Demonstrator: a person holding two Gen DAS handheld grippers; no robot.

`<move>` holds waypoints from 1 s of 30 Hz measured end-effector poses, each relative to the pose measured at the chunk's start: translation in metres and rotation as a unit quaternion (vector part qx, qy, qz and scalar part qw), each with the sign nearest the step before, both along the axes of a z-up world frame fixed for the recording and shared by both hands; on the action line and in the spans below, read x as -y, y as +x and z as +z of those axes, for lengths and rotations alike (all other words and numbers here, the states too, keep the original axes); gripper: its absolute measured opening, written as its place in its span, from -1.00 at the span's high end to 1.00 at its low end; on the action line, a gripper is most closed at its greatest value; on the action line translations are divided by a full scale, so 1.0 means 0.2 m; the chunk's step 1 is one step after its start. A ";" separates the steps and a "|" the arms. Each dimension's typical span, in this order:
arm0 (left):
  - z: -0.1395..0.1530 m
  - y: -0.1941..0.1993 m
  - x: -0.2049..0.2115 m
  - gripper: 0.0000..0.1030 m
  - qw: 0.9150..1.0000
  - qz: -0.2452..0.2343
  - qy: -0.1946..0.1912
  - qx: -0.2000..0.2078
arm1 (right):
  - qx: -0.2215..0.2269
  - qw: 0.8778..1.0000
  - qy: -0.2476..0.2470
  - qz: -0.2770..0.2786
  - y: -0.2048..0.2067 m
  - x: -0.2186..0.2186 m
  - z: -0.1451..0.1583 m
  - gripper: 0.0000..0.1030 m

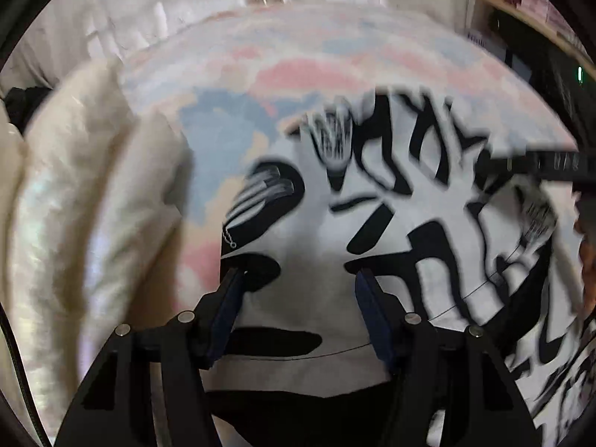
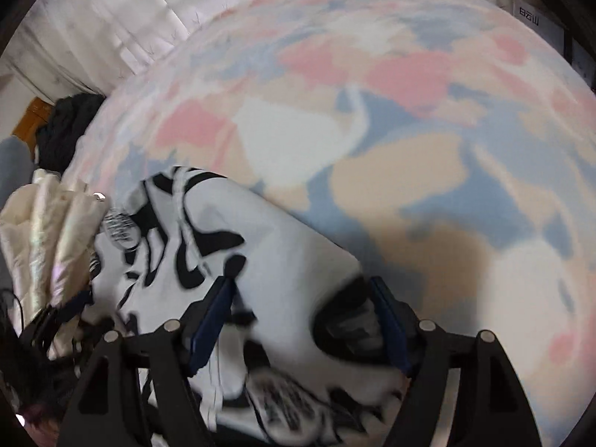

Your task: Fold large clothes

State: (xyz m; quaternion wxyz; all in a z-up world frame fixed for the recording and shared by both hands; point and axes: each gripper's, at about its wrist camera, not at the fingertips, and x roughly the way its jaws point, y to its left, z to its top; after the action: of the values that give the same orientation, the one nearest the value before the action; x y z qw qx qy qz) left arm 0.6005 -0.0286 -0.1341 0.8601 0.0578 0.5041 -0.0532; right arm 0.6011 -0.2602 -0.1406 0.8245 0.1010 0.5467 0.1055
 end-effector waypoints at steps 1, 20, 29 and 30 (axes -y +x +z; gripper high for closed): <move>-0.02 -0.01 0.00 -0.17 1.000 -0.001 -0.001 0.004 | 0.005 1.000 0.003 0.003 0.01 -0.02 0.00 -0.47; 0.37 -1.13 -0.26 -0.17 0.991 -0.008 -0.108 0.085 | 0.324 0.865 -0.044 0.382 -1.53 -0.35 0.81 0.82; 0.29 -1.87 -0.40 -0.17 0.986 -0.030 -0.161 0.024 | 0.257 0.889 -0.181 0.334 -2.18 -0.26 0.57 -0.08; 0.27 -1.94 -0.42 -0.17 0.986 -0.034 -0.164 0.018 | 0.247 0.900 -0.169 0.318 -2.21 -0.24 0.55 -0.08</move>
State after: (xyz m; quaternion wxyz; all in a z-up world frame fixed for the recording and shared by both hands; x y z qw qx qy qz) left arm 0.2127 0.0544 -0.0799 0.8644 -0.0660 0.4709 -0.1635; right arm 0.1584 -0.2121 -0.0311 0.8606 -0.2486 0.3377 0.2891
